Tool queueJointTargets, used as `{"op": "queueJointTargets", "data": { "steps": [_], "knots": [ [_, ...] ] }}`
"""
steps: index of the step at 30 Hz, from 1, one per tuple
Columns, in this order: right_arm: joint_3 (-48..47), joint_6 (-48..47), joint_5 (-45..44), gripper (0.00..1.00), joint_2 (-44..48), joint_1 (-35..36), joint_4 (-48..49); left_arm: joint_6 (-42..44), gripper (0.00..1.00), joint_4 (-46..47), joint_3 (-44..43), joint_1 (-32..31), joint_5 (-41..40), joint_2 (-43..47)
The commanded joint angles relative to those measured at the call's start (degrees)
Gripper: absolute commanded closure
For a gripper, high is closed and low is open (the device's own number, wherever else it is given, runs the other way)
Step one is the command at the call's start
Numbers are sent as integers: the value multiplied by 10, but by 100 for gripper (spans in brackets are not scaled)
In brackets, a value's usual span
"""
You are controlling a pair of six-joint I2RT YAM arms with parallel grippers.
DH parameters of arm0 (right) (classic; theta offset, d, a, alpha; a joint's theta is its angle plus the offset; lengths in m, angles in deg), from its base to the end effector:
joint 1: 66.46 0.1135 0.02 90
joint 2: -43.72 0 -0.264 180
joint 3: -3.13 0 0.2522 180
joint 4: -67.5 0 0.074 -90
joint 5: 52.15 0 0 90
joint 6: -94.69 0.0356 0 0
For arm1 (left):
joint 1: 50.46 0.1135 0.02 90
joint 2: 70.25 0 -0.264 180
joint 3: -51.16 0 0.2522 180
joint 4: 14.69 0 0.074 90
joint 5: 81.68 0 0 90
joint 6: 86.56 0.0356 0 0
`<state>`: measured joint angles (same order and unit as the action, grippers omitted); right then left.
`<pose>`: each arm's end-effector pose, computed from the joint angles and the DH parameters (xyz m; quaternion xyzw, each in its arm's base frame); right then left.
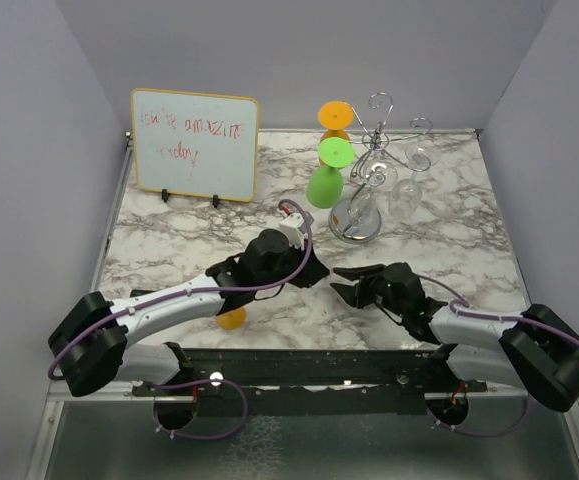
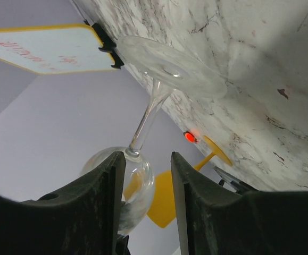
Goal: Place the wine glass upside down on the wine glass rack
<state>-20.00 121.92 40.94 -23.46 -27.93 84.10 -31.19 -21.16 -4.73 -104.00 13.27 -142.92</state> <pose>0.1522 0.1237 0.1310 0.5309 0.6696 0.5122 0.0864 0.1659 -0.2298 0.2495 0.1605 0.8191 -0.4083 0.3697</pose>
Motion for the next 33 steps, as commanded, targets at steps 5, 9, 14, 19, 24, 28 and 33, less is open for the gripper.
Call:
{"op": "queueJointTargets", "data": {
  "steps": [5, 9, 14, 19, 24, 28, 33],
  "knots": [
    [-29, 3, 17, 59, -45, -1, 38, 22, 100, 69, 29, -8, 57, 6],
    [-37, 1, 29, 66, -70, -1, 58, 30, 100, 71, 35, -10, 53, 8],
    [-41, -1, 34, 83, -84, -1, 70, 32, 97, 74, 42, -11, 52, 13],
    [-43, -7, 34, 99, -83, -1, 65, 33, 76, 68, 46, -11, 45, 18],
    [-47, -28, 19, 99, -64, -1, 34, 37, 42, 48, 43, -11, 41, 41],
    [-44, -37, -2, 99, -38, -1, 10, 52, 26, 8, 27, -11, 52, 69],
    [-46, -64, -23, 99, -10, -1, -27, 81, 17, -48, 1, -11, 46, 109]
  ]
}}
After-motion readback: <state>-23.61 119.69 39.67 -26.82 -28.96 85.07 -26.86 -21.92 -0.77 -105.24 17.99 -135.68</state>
